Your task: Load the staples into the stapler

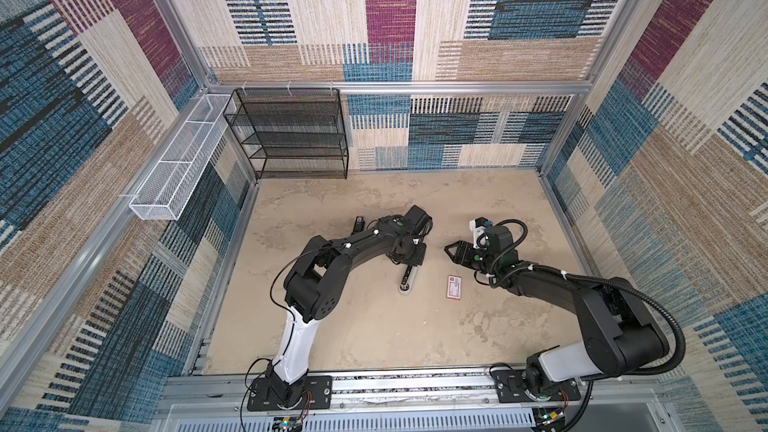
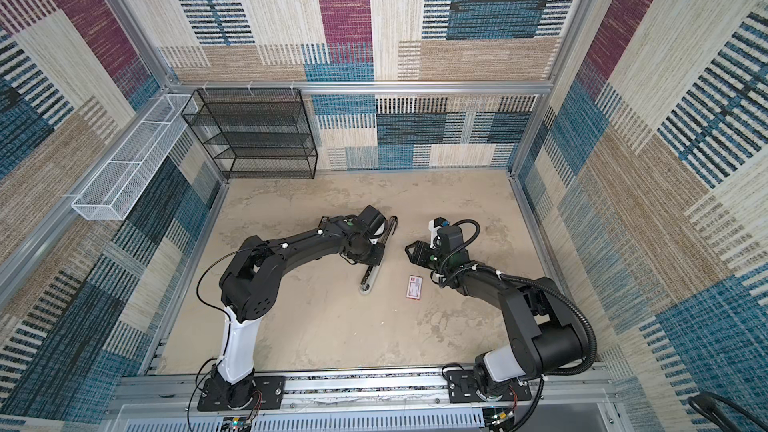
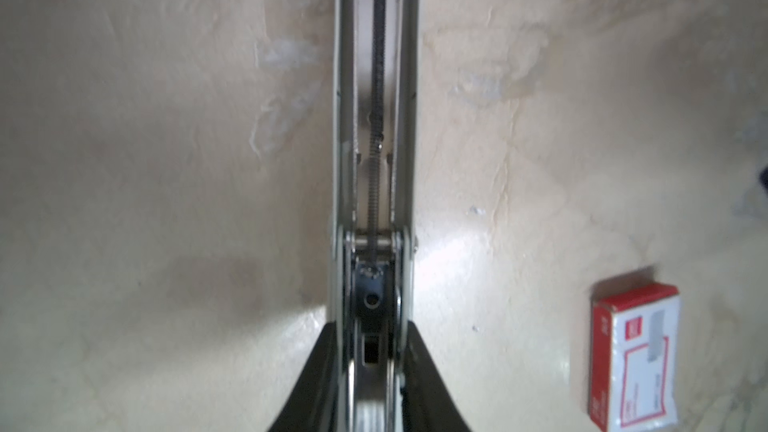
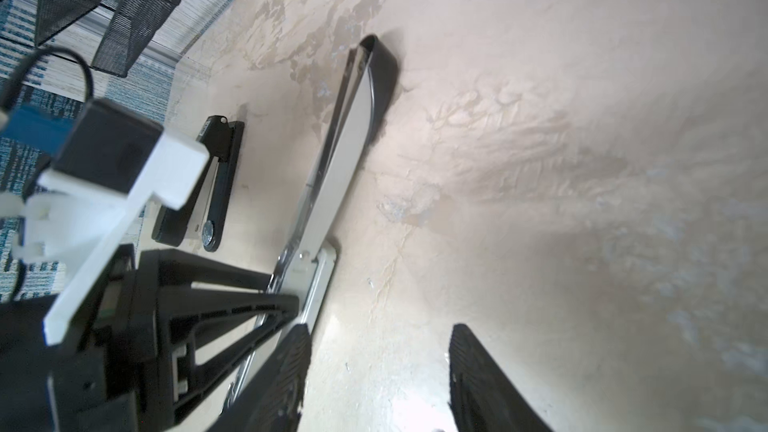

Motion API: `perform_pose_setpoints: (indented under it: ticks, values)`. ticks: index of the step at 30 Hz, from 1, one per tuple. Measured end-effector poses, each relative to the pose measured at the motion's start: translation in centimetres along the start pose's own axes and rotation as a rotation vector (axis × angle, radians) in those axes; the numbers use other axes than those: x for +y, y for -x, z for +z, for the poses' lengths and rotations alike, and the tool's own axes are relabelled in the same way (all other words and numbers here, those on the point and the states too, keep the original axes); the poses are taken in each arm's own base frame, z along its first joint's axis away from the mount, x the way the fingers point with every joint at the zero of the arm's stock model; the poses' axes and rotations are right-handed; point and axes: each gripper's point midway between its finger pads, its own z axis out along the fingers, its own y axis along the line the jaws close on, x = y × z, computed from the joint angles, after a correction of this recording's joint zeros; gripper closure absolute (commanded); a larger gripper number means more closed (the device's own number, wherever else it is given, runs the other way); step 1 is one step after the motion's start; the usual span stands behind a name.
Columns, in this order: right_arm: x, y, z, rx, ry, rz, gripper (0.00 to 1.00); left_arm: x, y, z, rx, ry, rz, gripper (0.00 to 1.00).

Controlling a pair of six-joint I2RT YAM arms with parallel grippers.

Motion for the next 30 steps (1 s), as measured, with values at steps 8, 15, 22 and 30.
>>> perform_pose_setpoints:
  ticks: [8,15,22,30]
  values:
    - [-1.0,-0.5,-0.6,-0.015,-0.032,0.022,0.42,0.4,2.6,0.6,-0.033,0.076,-0.124,0.74]
    - [-1.4,-0.6,-0.8,-0.021,-0.047,0.033,0.4,0.1,2.9,0.2,-0.039,0.077,-0.15,0.5]
    - [-0.8,-0.4,-1.1,-0.025,-0.023,0.029,0.38,-0.1,2.2,-3.7,-0.075,0.056,-0.137,0.48]
    - [0.6,-0.2,-1.5,-0.022,0.034,-0.001,0.38,1.7,-0.6,-6.4,-0.083,0.087,-0.113,0.48]
